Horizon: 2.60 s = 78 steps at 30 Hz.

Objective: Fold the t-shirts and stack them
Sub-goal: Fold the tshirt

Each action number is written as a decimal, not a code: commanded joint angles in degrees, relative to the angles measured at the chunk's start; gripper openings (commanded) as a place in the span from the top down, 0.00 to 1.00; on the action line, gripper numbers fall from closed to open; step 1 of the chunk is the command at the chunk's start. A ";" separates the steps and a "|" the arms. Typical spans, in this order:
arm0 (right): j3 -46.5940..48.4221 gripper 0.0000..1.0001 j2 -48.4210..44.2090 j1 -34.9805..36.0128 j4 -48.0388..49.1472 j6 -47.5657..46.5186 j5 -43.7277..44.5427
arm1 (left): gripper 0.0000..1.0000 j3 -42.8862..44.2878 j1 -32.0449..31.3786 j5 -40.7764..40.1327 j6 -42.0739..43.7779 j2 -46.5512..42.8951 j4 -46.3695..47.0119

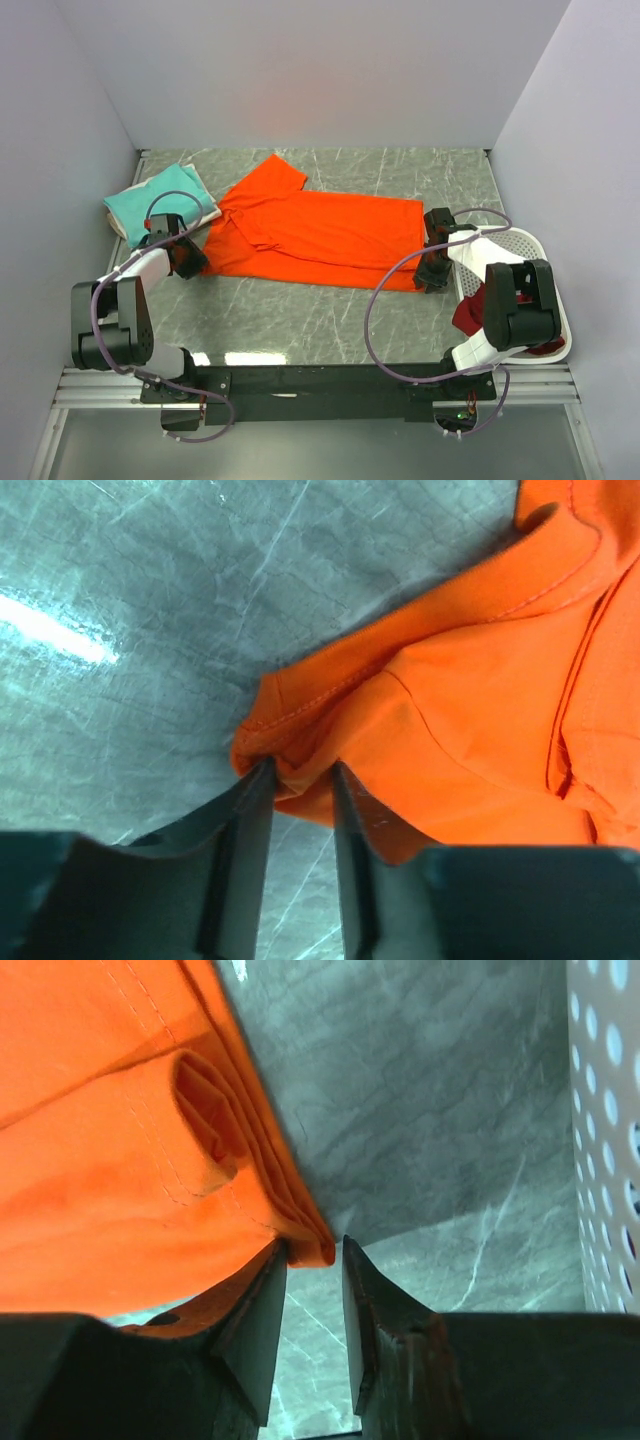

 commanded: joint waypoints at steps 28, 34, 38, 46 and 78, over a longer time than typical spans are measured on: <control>-1.82 1.00 -10.75 3.33 -17.79 2.25 1.43 | 0.98 3.26 1.41 -7.46 2.89 -0.43 -10.83; -4.10 1.00 -12.33 4.91 -18.76 4.01 1.69 | 0.87 3.34 2.11 -9.66 2.89 -3.24 -15.05; -4.98 0.94 -13.82 5.88 -19.03 4.54 0.38 | 0.67 3.96 2.55 -9.57 2.81 -5.96 -16.81; -0.95 0.58 -16.02 10.88 -20.43 5.24 0.37 | 0.37 5.89 -0.25 -7.89 0.96 -12.90 -17.60; -1.64 0.58 -3.10 12.83 -3.82 5.86 1.60 | 0.43 3.87 -21.35 -1.84 -6.25 -11.16 -7.50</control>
